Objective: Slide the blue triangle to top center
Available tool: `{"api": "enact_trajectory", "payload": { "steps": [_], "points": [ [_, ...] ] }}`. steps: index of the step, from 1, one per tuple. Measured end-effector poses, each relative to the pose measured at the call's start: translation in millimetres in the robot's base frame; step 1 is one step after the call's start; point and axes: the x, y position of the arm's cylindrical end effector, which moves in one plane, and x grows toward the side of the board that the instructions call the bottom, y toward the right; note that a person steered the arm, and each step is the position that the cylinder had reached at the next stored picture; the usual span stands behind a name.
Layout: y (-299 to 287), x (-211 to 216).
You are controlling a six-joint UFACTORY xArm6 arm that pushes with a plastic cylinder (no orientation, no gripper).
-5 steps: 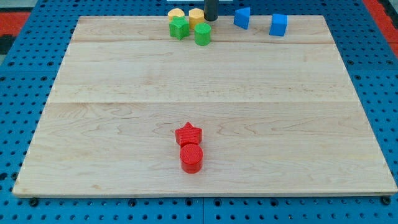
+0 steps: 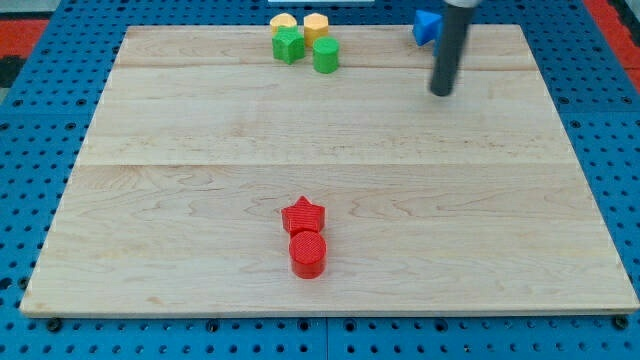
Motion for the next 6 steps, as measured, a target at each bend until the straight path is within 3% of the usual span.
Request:
{"api": "enact_trajectory", "payload": {
  "steps": [1, 2, 3, 4, 6],
  "points": [
    [82.1, -42.5],
    [89.5, -122.6],
    [82.9, -135.0],
    [69.9, -136.9],
    [-48.8, -136.6]
  ]
}}
